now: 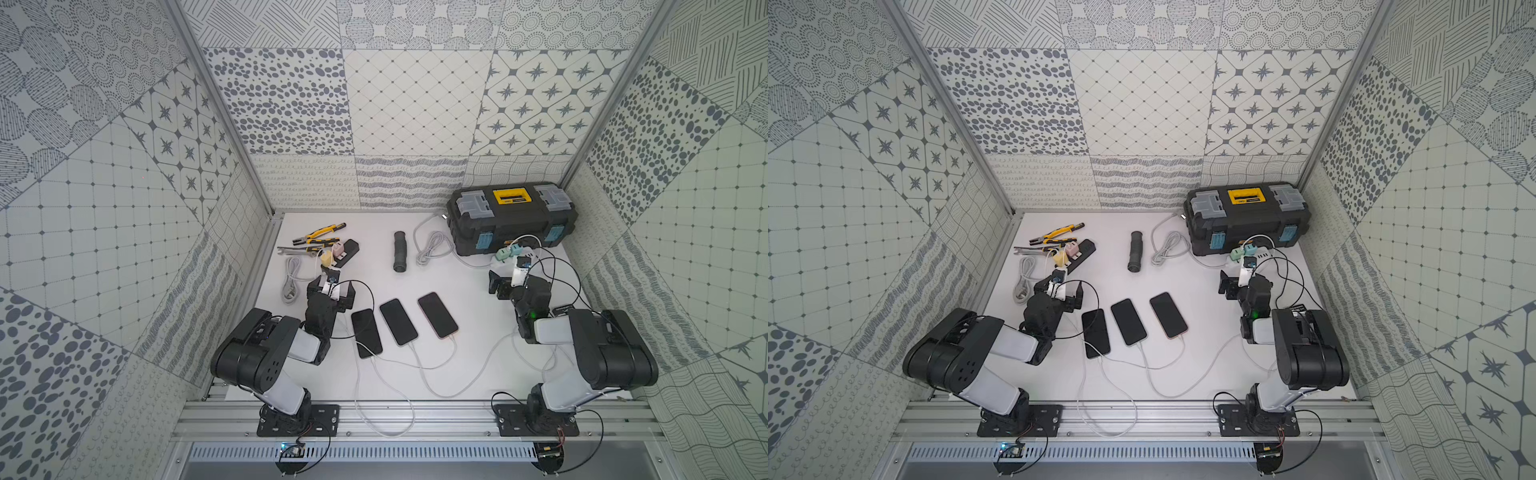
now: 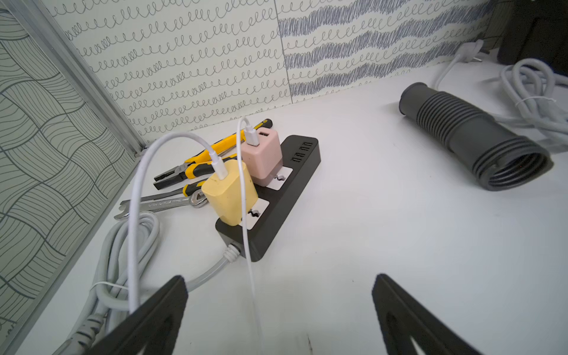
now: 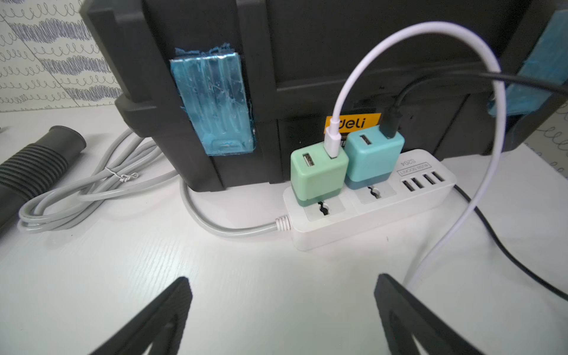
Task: Unplug the charging cable from the phone
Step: Pick up the phone at the center of the board.
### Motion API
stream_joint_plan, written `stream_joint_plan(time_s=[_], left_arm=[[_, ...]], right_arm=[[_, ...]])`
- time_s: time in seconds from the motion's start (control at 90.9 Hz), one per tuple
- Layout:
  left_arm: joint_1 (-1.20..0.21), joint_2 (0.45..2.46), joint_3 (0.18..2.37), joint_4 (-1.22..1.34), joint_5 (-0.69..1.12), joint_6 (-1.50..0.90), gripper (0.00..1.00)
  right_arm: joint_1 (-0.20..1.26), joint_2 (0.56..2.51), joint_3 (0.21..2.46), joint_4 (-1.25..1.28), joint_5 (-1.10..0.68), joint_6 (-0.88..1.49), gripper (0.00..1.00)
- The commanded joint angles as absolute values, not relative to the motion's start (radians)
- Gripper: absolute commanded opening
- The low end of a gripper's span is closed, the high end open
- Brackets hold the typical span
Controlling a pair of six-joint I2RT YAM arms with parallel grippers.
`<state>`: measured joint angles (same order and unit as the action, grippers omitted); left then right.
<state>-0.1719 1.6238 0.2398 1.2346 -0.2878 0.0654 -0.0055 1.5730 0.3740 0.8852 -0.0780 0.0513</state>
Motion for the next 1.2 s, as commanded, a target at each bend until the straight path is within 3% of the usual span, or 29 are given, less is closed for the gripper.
stream_joint_plan(time_s=[0.0,0.693,1.189], left_arm=[[-0.169,1.617,0.256,1.230,-0.293,0.045,0.98],[-0.170,1.617,0.256,1.229,-0.307,0.040,0.98],[-0.172,1.572,0.221,1.267,-0.318,0.044,0.98]], right_arm=[[0.000,1.571,0.390,0.913,-0.082,0.046,0.97],[-0.002,1.545,0.388,0.904,-0.087,0.040,0.97],[0.040,1.288,0.588,0.387,-0.143,0.024,0.97]])
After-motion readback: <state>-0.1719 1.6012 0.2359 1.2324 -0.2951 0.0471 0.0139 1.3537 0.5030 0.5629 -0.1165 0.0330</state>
